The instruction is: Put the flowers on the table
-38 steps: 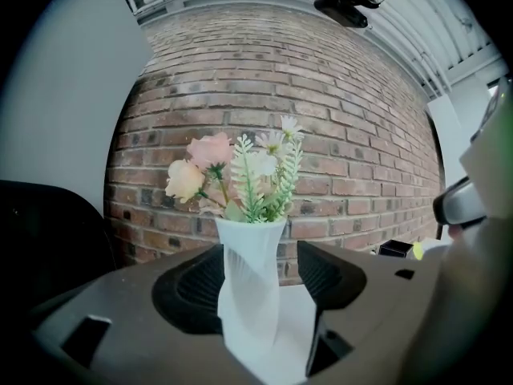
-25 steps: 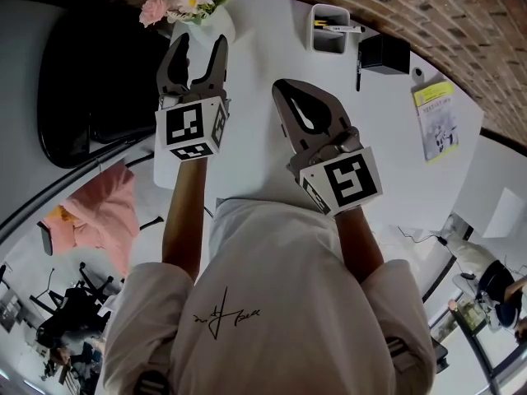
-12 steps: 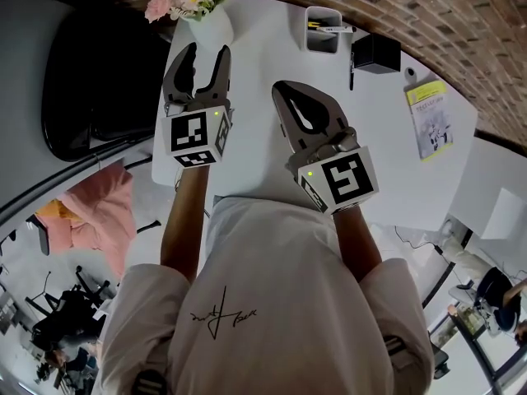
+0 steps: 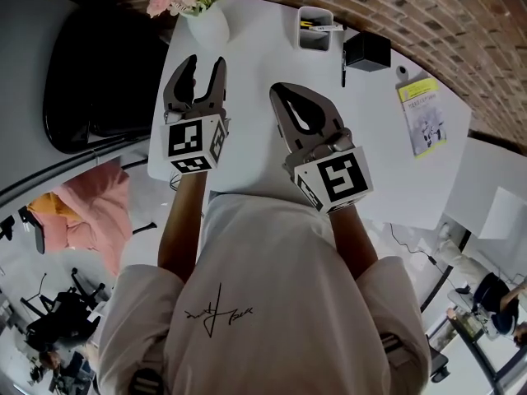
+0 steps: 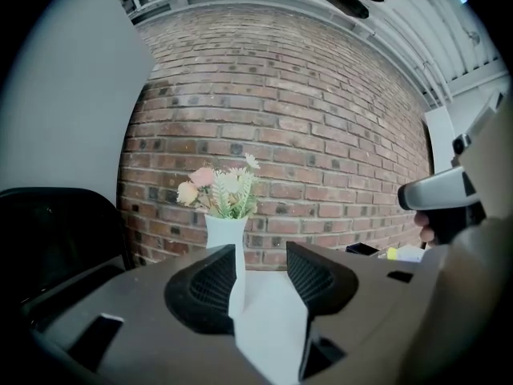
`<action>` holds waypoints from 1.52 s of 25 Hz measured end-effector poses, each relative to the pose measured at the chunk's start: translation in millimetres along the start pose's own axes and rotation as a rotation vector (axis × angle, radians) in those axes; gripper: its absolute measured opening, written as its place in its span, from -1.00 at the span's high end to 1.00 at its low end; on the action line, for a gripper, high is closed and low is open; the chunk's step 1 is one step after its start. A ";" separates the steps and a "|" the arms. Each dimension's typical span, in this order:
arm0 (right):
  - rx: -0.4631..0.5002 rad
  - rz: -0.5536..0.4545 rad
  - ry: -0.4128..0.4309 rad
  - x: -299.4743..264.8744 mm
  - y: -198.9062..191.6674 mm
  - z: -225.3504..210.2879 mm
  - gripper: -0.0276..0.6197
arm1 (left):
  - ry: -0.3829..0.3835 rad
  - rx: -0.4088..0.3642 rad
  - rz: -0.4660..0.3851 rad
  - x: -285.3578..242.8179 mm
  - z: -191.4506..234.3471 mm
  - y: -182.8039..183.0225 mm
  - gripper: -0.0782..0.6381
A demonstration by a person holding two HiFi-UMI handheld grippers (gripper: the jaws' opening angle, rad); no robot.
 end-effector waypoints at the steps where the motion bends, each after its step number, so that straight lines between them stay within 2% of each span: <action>1: 0.001 -0.002 0.000 2.6 -0.4 0.6 0.83 | 0.000 0.000 0.000 2.9 -1.6 0.0 0.22; 7: -0.003 -0.002 0.006 20.5 -5.2 5.5 0.83 | -0.004 0.006 0.014 23.6 -17.0 0.0 0.26; 20: -0.001 -0.012 0.041 57.0 -16.1 22.8 0.83 | 0.044 -0.065 -0.005 78.2 -41.3 5.0 0.29; 38: 0.013 -0.004 0.098 104.7 -34.5 40.6 0.83 | 0.061 -0.080 -0.012 144.6 -88.9 -0.9 0.39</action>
Point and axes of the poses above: the fingertips, and each gripper's own axes: x backward along the fingers, z to its left, y out of its top, the point moved 3 cm from there along x, backward along the fingers, and after that the axes turned 8 degrees about -x, right-handed, at the moved point
